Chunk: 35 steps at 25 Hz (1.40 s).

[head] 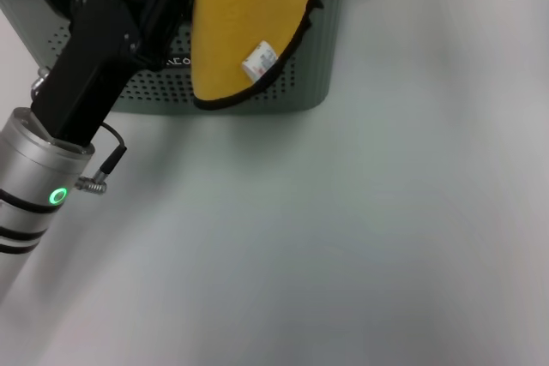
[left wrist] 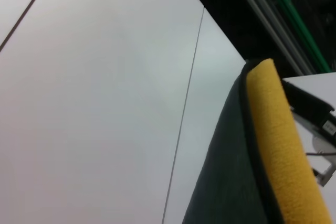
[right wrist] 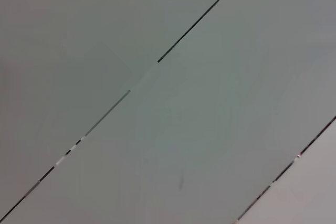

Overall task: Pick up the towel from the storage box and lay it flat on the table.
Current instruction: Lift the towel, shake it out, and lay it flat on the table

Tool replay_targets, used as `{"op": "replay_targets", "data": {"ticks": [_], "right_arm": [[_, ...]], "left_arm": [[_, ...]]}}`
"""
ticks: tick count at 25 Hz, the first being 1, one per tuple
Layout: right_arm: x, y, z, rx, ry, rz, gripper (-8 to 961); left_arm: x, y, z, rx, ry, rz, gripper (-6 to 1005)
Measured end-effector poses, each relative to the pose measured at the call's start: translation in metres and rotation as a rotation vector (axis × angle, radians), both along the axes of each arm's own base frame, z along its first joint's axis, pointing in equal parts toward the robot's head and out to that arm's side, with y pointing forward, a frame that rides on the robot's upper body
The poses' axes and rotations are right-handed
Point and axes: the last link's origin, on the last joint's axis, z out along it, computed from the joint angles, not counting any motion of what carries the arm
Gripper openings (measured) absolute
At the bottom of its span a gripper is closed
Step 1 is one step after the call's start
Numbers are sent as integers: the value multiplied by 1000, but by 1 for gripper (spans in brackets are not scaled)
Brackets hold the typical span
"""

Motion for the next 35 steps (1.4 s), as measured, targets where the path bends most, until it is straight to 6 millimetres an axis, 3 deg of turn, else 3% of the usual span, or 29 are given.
{"op": "replay_targets", "data": {"ticks": [13,35], "right_arm": [[3,-1,9,16,-1,-8,16],[4,0,13,34,-12,-13,16]], "left_arm": [[-17,-3,2,15,-1,94,473],[-19,-5,6,45,-14,96,420]]}}
